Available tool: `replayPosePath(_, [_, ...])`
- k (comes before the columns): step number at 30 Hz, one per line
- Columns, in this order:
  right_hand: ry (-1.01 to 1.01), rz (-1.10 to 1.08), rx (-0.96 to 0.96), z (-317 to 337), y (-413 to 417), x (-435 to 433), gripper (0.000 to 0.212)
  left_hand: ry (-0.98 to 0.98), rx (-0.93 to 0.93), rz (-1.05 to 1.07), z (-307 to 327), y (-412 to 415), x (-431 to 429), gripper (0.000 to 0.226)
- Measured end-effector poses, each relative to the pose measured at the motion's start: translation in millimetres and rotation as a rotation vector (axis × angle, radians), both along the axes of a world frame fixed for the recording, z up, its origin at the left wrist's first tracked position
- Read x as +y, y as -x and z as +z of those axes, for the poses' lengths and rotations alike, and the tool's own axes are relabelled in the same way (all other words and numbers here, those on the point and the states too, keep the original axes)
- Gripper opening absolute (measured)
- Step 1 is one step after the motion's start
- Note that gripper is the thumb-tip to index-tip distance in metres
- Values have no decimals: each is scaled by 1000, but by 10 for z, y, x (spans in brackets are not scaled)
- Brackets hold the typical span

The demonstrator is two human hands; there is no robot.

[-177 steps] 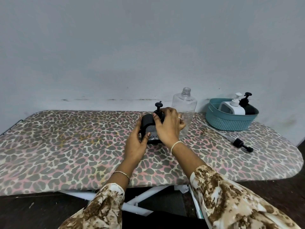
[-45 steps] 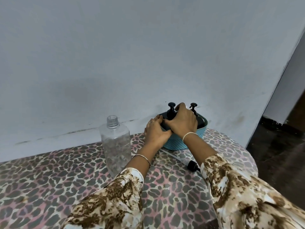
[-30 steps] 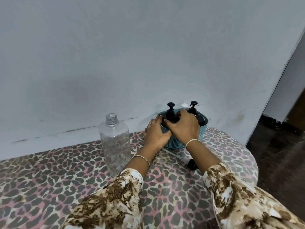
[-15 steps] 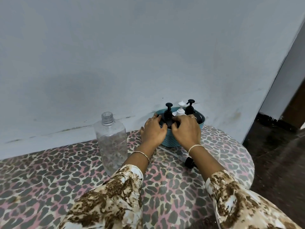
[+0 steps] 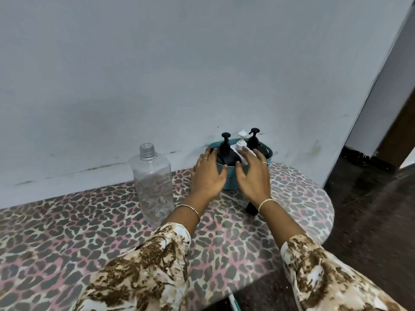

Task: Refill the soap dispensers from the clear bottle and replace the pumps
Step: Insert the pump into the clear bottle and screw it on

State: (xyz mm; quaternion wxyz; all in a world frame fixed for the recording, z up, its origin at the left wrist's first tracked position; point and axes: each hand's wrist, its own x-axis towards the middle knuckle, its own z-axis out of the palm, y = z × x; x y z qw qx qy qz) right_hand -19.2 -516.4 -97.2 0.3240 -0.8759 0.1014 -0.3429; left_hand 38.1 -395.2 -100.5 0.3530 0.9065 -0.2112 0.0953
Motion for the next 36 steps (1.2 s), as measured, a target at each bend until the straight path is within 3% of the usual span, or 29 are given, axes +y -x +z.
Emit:
replayPosePath(6, [-311, -235, 11, -231, 540, -16, 37, 108, -68, 34, -106, 524, 8, 56])
replayPosePath(8, [-385, -274, 60, -365, 680, -28, 36, 76, -42, -25, -207, 648, 17, 52])
replayPosePath(12, [-513, -251, 43, -590, 841, 20, 33, -122, 20, -217, -314, 861, 13, 63])
replayPosePath(16, [-503, -219, 16, -645, 896, 68, 32, -322, -25, -346, -281, 946, -72, 61])
replayPosePath(21, [-430, -220, 37, -638, 911, 91, 32, -440, -197, -337, -284, 920, -171, 50])
replayPosePath(28, [-443, -217, -14, -551, 982, 126, 44, -375, -258, -367, -265, 866, -250, 41])
replayPosePath(32, [-523, -203, -51, -489, 1017, 158, 62, -193, -263, -332, -141, 876, -207, 43])
replayPosePath(36, [-557, -54, -94, -403, 986, 259, 55, -11, -307, -302, 30, 955, -118, 46])
